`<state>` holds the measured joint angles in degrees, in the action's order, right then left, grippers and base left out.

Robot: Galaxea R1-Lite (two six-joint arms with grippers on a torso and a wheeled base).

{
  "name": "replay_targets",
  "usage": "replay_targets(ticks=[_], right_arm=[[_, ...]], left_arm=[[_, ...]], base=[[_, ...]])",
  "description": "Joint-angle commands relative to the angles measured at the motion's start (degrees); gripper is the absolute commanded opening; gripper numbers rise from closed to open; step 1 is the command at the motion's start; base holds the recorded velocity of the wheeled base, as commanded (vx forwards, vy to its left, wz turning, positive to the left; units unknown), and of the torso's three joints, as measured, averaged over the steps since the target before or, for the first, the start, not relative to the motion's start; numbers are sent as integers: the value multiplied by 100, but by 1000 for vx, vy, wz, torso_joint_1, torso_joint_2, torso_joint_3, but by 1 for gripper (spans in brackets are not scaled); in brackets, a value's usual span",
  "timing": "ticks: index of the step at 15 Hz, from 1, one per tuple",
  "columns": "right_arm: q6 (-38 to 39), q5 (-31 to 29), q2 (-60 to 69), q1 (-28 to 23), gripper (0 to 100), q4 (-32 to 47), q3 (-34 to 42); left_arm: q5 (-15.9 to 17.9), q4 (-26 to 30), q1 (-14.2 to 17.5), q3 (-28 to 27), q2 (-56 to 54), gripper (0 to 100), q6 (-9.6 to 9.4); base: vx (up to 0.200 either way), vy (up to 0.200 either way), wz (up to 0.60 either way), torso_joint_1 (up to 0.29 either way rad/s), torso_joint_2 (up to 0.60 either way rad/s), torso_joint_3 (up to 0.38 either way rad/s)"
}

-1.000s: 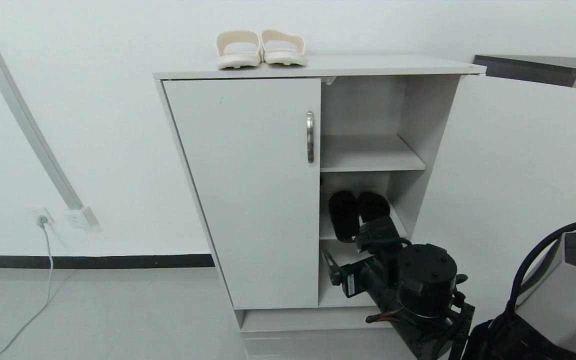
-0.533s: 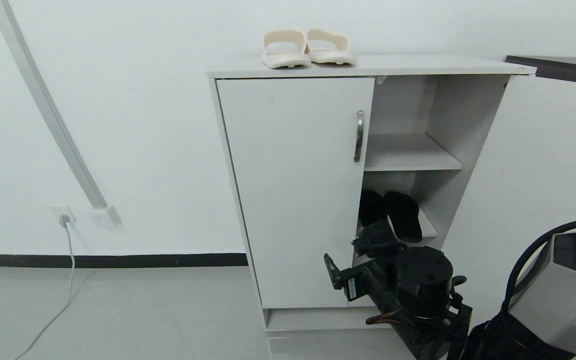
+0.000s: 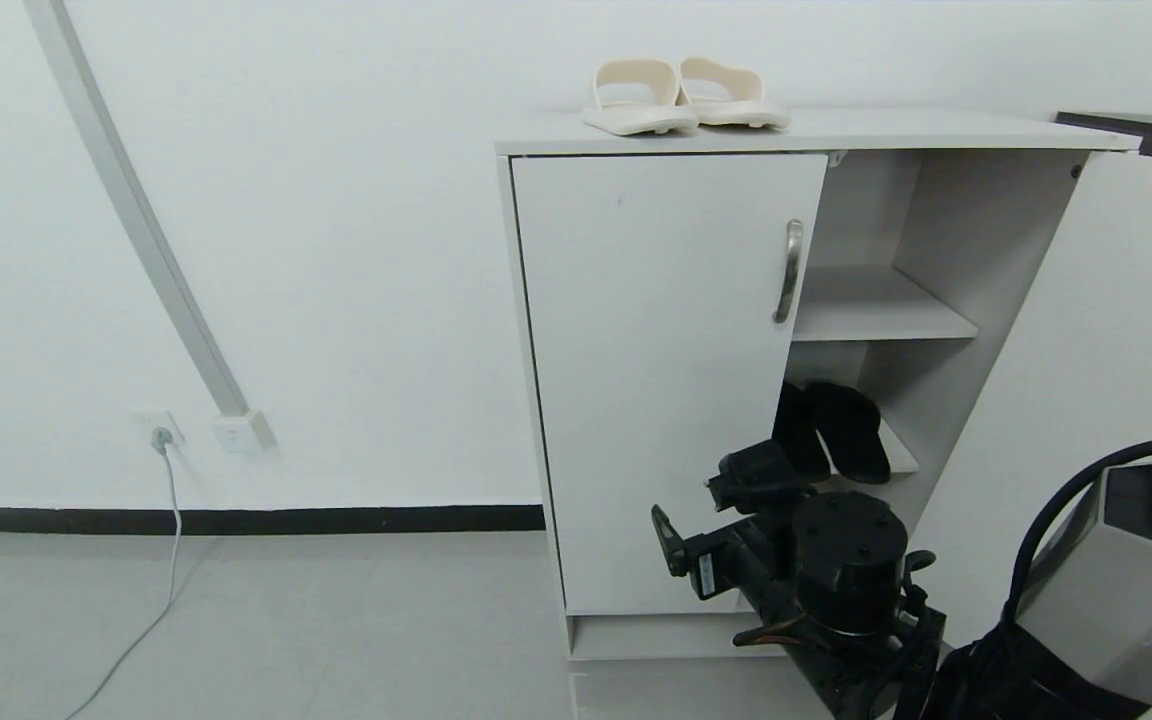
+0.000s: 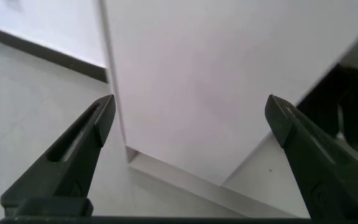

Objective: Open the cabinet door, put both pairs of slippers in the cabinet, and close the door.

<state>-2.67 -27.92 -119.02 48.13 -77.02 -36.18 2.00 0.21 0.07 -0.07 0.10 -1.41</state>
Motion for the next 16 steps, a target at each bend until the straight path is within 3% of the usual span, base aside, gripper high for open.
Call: replay_targets(ticks=[1,16], right_arm=[[-5,6,-16,12,100,-41,41],[-5,6,-104,12,100,-41,41]], left_arm=[[2,-3,1,-1,-1,0,1],[2,6,1,-1,-1,0,1]], base=[[0,0,0,0,0,0],[0,0,0,0,0,0]])
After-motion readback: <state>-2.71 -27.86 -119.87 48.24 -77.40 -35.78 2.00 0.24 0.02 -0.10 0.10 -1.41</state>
